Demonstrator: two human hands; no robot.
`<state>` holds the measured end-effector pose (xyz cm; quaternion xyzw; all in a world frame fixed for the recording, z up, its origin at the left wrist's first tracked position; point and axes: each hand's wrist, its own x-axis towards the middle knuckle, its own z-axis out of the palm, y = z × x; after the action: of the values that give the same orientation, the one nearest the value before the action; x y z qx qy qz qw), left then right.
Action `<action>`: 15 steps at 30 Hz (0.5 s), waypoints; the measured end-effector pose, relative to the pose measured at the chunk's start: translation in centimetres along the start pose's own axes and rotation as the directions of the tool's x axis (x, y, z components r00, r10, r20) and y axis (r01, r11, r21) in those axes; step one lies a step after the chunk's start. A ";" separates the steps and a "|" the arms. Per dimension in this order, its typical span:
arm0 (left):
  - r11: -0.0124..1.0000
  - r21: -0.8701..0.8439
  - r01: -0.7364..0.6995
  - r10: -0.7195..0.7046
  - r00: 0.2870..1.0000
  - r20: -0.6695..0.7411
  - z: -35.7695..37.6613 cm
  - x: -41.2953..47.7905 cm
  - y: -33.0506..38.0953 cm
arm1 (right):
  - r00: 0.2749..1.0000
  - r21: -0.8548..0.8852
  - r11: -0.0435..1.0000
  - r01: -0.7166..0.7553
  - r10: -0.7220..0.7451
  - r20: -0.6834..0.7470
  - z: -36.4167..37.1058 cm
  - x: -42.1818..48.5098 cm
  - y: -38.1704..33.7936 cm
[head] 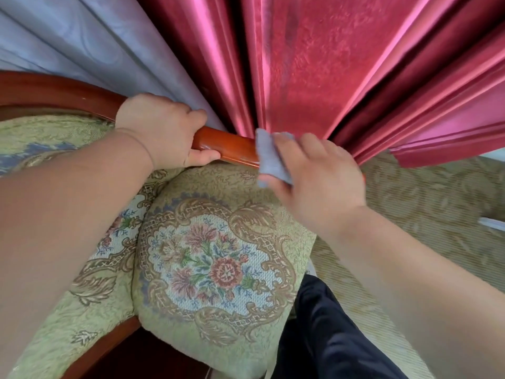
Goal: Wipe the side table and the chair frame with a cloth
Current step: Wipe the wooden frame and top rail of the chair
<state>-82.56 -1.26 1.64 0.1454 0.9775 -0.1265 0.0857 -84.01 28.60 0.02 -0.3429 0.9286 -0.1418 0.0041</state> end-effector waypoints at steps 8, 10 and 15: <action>0.999 0.034 -0.001 0.002 0.999 -0.041 0.1 0.1 0.0 | 0.955 0.065 0.953 -0.296 0.295 0.019 -0.6 -2.1 1.9; 1.000 0.029 -0.004 0.005 0.998 -0.056 0.2 0.1 -0.1 | 0.968 -0.009 0.968 -0.250 0.250 0.011 -0.3 0.9 -1.0; 1.000 -0.001 0.022 -0.022 0.997 -0.072 0.7 -0.2 0.0 | 0.982 -0.126 0.990 -0.071 0.092 0.167 2.0 7.2 -8.0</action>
<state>-82.27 -1.46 1.00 0.1391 0.9815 -0.1220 0.0490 -84.20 17.71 0.85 -0.3150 0.9449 -0.0557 0.0700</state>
